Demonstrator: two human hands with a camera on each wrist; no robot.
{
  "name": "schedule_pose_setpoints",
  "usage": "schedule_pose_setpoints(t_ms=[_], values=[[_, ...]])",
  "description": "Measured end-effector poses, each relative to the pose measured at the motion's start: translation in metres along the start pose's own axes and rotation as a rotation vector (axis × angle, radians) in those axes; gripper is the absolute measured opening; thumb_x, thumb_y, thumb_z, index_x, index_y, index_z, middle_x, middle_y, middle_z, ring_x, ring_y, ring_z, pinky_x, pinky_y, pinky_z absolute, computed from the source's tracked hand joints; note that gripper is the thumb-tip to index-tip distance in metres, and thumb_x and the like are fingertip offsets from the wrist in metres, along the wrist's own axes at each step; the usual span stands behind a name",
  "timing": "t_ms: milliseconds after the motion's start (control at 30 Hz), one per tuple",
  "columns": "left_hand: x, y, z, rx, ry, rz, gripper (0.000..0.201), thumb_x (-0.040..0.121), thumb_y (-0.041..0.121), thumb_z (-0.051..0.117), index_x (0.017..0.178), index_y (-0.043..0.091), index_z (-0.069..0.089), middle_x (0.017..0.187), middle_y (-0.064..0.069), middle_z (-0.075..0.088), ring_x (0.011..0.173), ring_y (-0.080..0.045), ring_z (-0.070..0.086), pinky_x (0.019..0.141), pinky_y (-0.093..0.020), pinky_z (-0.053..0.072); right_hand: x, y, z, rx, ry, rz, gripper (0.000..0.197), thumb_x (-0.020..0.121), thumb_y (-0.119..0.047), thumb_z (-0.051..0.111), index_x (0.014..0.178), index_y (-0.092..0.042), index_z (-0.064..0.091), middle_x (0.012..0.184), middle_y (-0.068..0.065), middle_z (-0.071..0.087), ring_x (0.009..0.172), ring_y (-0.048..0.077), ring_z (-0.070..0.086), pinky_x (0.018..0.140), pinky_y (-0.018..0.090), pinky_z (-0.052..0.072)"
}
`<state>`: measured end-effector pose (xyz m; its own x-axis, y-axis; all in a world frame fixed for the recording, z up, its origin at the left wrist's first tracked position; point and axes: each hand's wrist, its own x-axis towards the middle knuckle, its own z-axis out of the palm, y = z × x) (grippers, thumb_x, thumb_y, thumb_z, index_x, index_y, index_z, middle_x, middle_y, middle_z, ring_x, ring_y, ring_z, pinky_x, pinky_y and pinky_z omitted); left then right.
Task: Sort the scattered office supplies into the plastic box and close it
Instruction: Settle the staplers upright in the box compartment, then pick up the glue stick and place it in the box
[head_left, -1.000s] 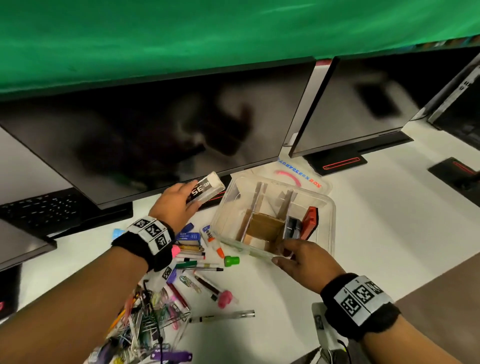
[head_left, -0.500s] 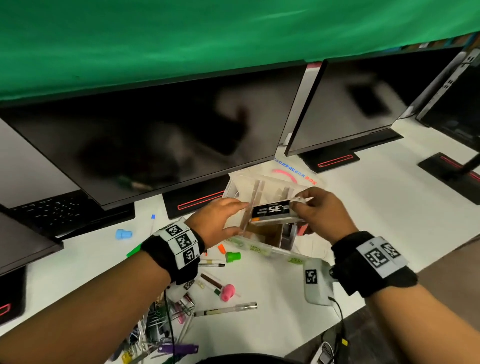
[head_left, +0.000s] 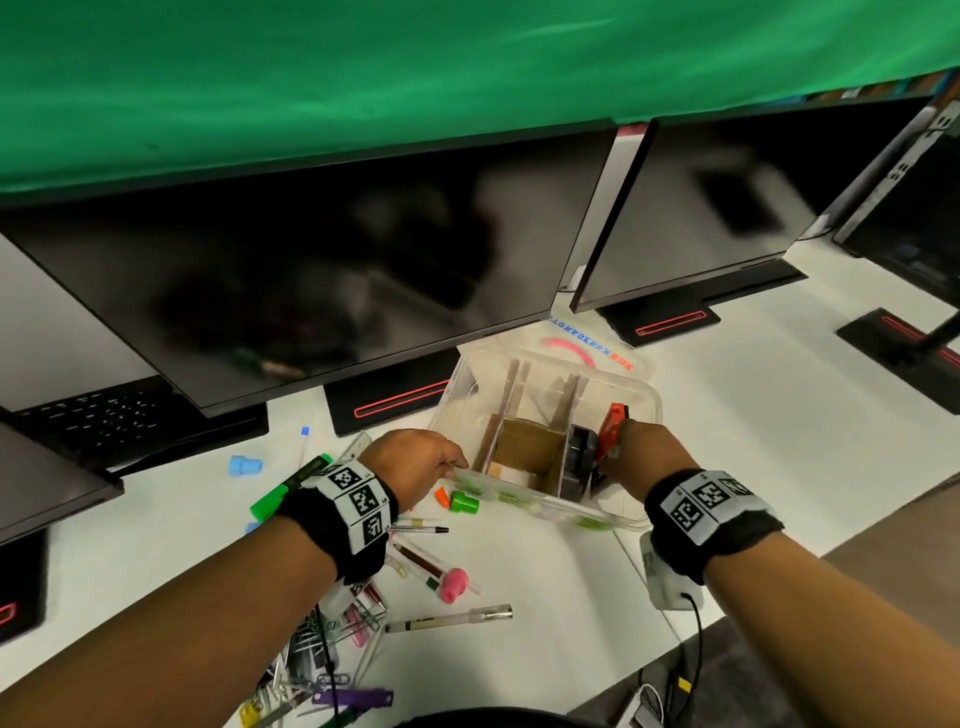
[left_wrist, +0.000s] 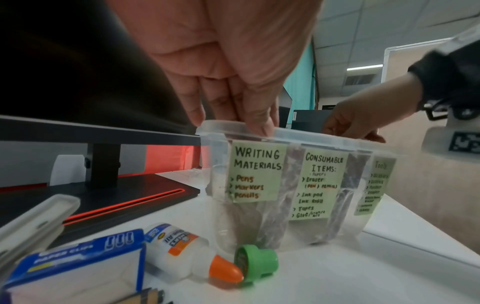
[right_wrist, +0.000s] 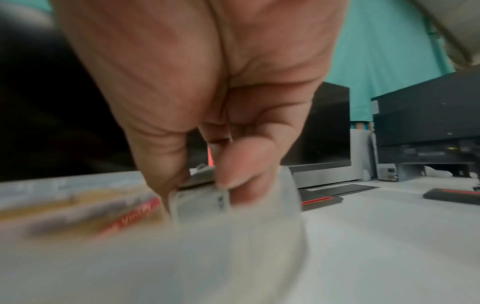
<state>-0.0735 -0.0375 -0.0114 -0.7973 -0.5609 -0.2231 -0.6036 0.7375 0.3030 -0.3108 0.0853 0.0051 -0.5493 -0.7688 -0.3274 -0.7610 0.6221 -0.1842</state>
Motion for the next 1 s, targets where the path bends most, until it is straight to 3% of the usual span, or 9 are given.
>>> schedule_pose_setpoints(t_ms=[233,333,433,533,667,733,833,1000], values=[[0.003,0.000,0.001,-0.013,0.013,-0.028,0.029,0.096,0.026,0.046,0.120,0.029,0.063,0.124,0.008,0.064,0.114,-0.015,0.057,0.096,-0.026,0.043,0.024,0.001,0.006,0.016,-0.044,0.032,0.063,0.085,-0.028,0.064,0.135,-0.002,0.038,0.113,0.018,0.063,0.105,0.032,0.059,0.084,0.033,0.048],[0.002,-0.003,0.003,-0.050,0.010,-0.018,0.028,0.096,0.027,0.048,0.119,0.028,0.063,0.124,0.009,0.063,0.115,-0.013,0.056,0.099,-0.026,0.042,0.027,0.001,0.005,0.016,-0.044,0.035,0.053,0.086,-0.027,0.063,0.129,-0.001,0.044,0.113,0.018,0.063,0.105,0.032,0.059,0.085,0.033,0.047],[-0.003,-0.016,0.009,-0.229,0.207,-0.053,0.024,0.092,0.024,0.055,0.113,0.025,0.066,0.121,0.008,0.063,0.115,-0.012,0.055,0.101,-0.028,0.044,0.022,0.005,0.002,0.007,0.004,0.018,0.050,0.083,-0.029,0.065,0.124,-0.006,0.045,0.112,0.016,0.060,0.100,0.032,0.060,0.080,0.033,0.046],[-0.007,-0.039,0.012,-0.326,0.388,-0.213,0.022,0.092,0.017,0.054,0.110,0.022,0.066,0.120,0.005,0.060,0.113,-0.015,0.054,0.100,-0.030,0.045,0.011,0.016,0.000,-0.023,0.103,-0.039,0.046,0.082,-0.035,0.065,0.119,-0.012,0.050,0.107,0.009,0.051,0.089,0.028,0.059,0.071,0.030,0.044],[0.000,-0.060,0.026,-0.154,0.129,-0.296,0.026,0.093,0.013,0.051,0.112,0.024,0.064,0.124,0.004,0.059,0.113,-0.014,0.054,0.099,-0.026,0.042,-0.008,0.023,0.006,0.020,0.219,-0.262,0.029,0.081,-0.039,0.067,0.095,-0.013,0.066,0.094,0.006,0.059,0.083,0.027,0.060,0.067,0.029,0.045],[0.008,-0.058,0.035,-0.076,0.004,-0.276,0.034,0.091,0.011,0.051,0.121,0.024,0.060,0.130,0.005,0.056,0.120,-0.015,0.050,0.104,-0.027,0.039,-0.020,0.021,0.012,0.062,0.194,-0.402,0.026,0.077,-0.042,0.070,0.086,-0.017,0.071,0.087,0.003,0.064,0.083,0.023,0.059,0.071,0.031,0.049],[0.021,-0.048,0.048,0.018,-0.058,-0.263,0.044,0.088,0.014,0.054,0.130,0.026,0.052,0.134,0.002,0.052,0.123,-0.019,0.048,0.107,-0.031,0.040,-0.033,0.018,0.025,0.055,0.061,-0.539,0.028,0.076,-0.041,0.071,0.094,-0.019,0.072,0.094,0.001,0.069,0.092,0.020,0.058,0.082,0.031,0.049],[0.038,-0.037,0.058,0.050,-0.092,-0.320,0.049,0.081,0.018,0.064,0.127,0.020,0.047,0.127,-0.002,0.051,0.116,-0.024,0.055,0.100,-0.033,0.044,-0.034,0.025,0.041,0.127,-0.003,-0.477,0.023,0.090,-0.030,0.057,0.110,-0.023,0.066,0.107,-0.003,0.068,0.097,0.017,0.061,0.080,0.022,0.044]])
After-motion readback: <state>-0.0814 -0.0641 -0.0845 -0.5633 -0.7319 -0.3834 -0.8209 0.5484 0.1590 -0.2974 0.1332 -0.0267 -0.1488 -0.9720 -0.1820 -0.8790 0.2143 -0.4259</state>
